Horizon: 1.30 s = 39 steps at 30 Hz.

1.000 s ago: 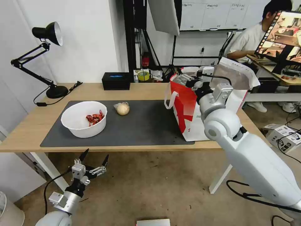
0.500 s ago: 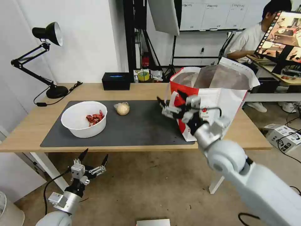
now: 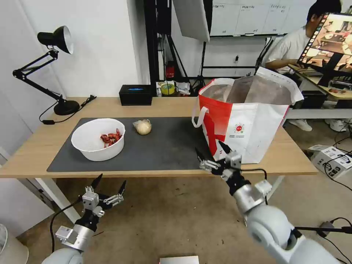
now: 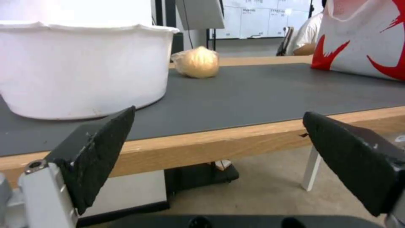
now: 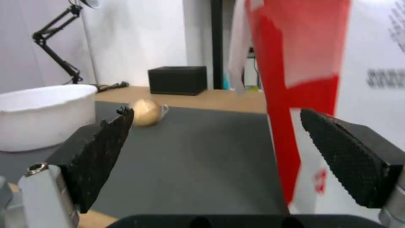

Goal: Pick up the trash from the table and place it into the takeout bag.

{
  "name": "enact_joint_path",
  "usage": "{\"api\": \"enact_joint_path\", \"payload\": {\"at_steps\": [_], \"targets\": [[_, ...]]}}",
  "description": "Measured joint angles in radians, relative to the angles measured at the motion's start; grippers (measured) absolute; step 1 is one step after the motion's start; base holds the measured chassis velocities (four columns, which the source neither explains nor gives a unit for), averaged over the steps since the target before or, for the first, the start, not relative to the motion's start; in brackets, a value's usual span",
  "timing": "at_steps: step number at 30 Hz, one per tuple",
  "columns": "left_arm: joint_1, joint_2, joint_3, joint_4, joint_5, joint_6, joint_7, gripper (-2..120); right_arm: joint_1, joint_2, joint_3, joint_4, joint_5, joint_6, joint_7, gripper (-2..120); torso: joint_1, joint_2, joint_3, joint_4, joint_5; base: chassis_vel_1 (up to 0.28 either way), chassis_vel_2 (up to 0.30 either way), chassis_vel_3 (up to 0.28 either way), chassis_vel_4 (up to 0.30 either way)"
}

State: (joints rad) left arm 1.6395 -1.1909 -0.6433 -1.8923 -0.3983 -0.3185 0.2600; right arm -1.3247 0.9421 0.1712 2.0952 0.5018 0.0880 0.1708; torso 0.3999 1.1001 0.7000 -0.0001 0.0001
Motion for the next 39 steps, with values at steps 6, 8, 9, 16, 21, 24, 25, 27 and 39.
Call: {"api": "enact_joint_path", "payload": {"at_steps": [6, 8, 9, 16, 21, 24, 25, 27, 39], "targets": [[0.011, -0.002, -0.004, -0.004, 0.001, -0.009, 0.002, 100, -0.087, 0.050, 0.029, -0.049, -0.051, 0.055, -0.010, 100, 0.000, 0.000, 0.000, 0.0001, 0.0000, 0.000, 0.000, 0.000, 0.000], [0.013, -0.003, -0.004, -0.006, 0.001, -0.009, 0.002, 100, -0.108, 0.062, 0.034, -0.059, -0.062, 0.063, -0.015, 100, 0.000, 0.000, 0.000, 0.0001, 0.0000, 0.000, 0.000, 0.000, 0.000], [0.013, -0.003, -0.004, -0.006, 0.001, -0.009, 0.002, 100, -0.108, 0.062, 0.034, -0.059, -0.062, 0.063, -0.015, 100, 0.000, 0.000, 0.000, 0.0001, 0.0000, 0.000, 0.000, 0.000, 0.000], [0.020, -0.007, -0.005, -0.004, 0.008, -0.014, 0.003, 100, -0.172, 0.109, 0.042, -0.102, -0.087, 0.093, -0.034, 100, 0.000, 0.000, 0.000, 0.0000, -0.0001, 0.000, 0.000, 0.000, 0.000], [0.020, -0.009, -0.005, -0.002, 0.010, -0.016, 0.004, 100, -0.178, 0.116, 0.039, -0.113, -0.096, 0.096, -0.035, 100, 0.000, 0.000, 0.000, 0.0001, -0.0001, 0.000, 0.000, 0.000, 0.000], [0.019, -0.010, -0.005, -0.002, 0.010, -0.016, 0.004, 100, -0.181, 0.120, 0.036, -0.113, -0.102, 0.097, -0.035, 100, 0.000, 0.000, 0.000, 0.0001, -0.0001, 0.000, 0.000, 0.000, 0.000], [0.019, -0.010, -0.005, -0.002, 0.010, -0.017, 0.004, 100, -0.183, 0.122, 0.035, -0.113, -0.104, 0.097, -0.035, 100, 0.000, 0.000, 0.000, 0.0001, -0.0001, 0.000, 0.000, 0.000, 0.000], [0.020, -0.010, -0.005, -0.001, 0.010, -0.017, 0.004, 100, -0.184, 0.124, 0.034, -0.113, -0.105, 0.097, -0.035, 100, 0.000, 0.000, 0.000, 0.0001, -0.0001, 0.000, 0.000, 0.000, 0.000], [0.018, -0.009, -0.005, 0.005, 0.012, -0.024, 0.005, 100, -0.132, 0.087, -0.017, -0.092, -0.119, 0.080, -0.013, 100, 0.000, 0.000, 0.000, 0.0001, -0.0001, 0.000, 0.000, 0.000, 0.000]]}}
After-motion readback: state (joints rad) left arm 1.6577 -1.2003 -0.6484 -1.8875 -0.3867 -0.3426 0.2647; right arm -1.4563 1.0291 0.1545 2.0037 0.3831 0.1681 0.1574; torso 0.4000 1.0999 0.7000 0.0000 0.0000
